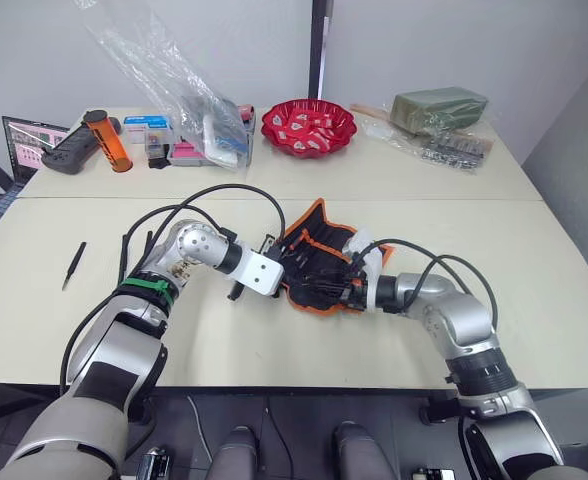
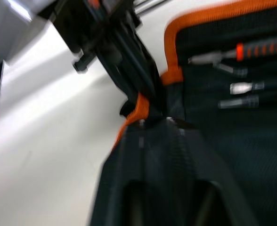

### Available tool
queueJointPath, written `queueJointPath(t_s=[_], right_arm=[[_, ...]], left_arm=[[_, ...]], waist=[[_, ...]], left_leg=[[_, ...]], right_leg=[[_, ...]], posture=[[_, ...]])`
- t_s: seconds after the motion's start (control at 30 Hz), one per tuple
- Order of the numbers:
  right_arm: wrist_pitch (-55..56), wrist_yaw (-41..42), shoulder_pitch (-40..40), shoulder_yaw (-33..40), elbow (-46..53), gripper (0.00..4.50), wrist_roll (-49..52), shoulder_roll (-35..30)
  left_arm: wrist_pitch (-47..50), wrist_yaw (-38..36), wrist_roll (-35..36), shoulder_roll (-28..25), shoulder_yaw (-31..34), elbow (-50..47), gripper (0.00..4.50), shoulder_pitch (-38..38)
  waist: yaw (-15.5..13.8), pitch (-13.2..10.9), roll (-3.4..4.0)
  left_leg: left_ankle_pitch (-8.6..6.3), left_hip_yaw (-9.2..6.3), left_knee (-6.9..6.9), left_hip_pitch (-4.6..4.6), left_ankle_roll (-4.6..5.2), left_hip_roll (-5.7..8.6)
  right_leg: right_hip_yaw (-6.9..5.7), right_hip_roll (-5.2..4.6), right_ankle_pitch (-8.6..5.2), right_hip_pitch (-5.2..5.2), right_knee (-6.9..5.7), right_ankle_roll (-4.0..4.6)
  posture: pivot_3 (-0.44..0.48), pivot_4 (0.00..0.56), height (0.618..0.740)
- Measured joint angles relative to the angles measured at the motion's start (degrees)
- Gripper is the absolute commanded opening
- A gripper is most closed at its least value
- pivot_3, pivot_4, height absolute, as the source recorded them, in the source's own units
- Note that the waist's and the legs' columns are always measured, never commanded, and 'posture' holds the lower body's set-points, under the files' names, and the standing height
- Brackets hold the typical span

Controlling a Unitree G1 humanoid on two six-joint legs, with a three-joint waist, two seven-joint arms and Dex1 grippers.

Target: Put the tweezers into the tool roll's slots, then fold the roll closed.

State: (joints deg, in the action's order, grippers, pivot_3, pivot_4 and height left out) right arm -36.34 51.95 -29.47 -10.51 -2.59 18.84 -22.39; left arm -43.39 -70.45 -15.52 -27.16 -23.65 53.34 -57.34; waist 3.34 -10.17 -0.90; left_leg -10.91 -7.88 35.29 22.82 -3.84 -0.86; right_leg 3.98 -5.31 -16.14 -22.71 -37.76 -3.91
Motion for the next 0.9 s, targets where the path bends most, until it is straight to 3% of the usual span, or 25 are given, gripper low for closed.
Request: queueJointPath(t_s=[0.1, 0.23, 0.37, 0.57, 0.7, 0.73, 0.9], right_arm=[[3.7, 0.6, 1.9, -1.8, -1.8, 0.02, -2.3, -1.1], [6.3, 1.7, 1.9, -2.7, -3.0, 0.0, -3.3, -1.1], [9.3, 2.8, 1.4, -3.8, -4.6, 0.0, -4.7, -1.5], [11.2, 3.6, 1.1, -4.6, -5.9, 0.0, -5.8, -1.9], [11.5, 3.6, 0.9, -4.7, -6.2, 0.0, -6.3, -1.8], [11.5, 3.6, 0.9, -4.6, -6.2, 0.0, -6.3, -1.8], [11.5, 3.4, 1.0, -4.5, -6.0, 0.0, -6.4, -1.7]], left_arm=[[1.7, -1.1, 2.0, -0.1, 0.8, 0.0, 0.0, 0.6], [6.2, -3.5, 5.0, -0.5, 2.7, -0.9, 1.23, 1.4], [16.7, -8.4, 13.6, -2.2, 8.0, -6.1, 2.56, 3.3], [41.6, -8.4, 30.6, -2.7, 18.3, -26.4, 4.45, 11.2], [50.1, -0.2, 33.6, 2.0, 20.0, -35.8, 4.45, 15.0], [51.5, 2.0, 33.4, 3.2, 19.8, -36.8, 3.9, 15.7], [56.9, 10.4, 30.2, 6.4, 17.1, -37.3, 2.24, 17.3]], waist=[[0.2, 0.0, 0.01], [0.6, 0.0, 0.0], [0.7, 0.0, 0.0], [0.6, 0.0, -0.01], [0.4, 0.1, -0.1], [0.4, 0.2, -0.1], [0.5, 0.2, -0.1]], left_leg=[[0.0, 0.0, 0.0, -0.01, 0.0, 0.0], [0.0, -0.03, 0.0, -0.04, 0.0, -0.02], [0.0, -0.04, 0.0, -0.13, 0.0, -0.02], [-0.01, -0.09, -0.01, -0.48, 0.01, -0.01], [-0.01, -0.09, 0.0, -0.58, 0.01, -0.01], [-0.01, -0.09, 0.0, -0.59, 0.01, -0.02], [-0.01, -0.09, 0.0, -0.57, 0.01, -0.01]], right_leg=[[0.0, 0.0, 0.0, 0.0, 0.0, 0.0], [0.0, 0.03, -0.01, 0.01, -0.07, -0.01], [0.0, 0.02, -0.01, 0.06, -0.16, -0.01], [0.0, 0.01, -0.04, 0.49, -0.11, -0.06], [0.0, 0.02, -0.04, 0.57, -0.07, -0.06], [0.0, 0.02, -0.04, 0.58, -0.08, -0.06], [0.0, 0.02, -0.03, 0.57, -0.05, -0.05]], posture=[[0.0, 0.15, 0.74], [0.0, 0.15, 0.74], [0.0, 0.15, 0.74], [0.0, 0.15, 0.74], [0.0, 0.15, 0.74], [0.0, 0.15, 0.74], [0.0, 0.15, 0.74]])
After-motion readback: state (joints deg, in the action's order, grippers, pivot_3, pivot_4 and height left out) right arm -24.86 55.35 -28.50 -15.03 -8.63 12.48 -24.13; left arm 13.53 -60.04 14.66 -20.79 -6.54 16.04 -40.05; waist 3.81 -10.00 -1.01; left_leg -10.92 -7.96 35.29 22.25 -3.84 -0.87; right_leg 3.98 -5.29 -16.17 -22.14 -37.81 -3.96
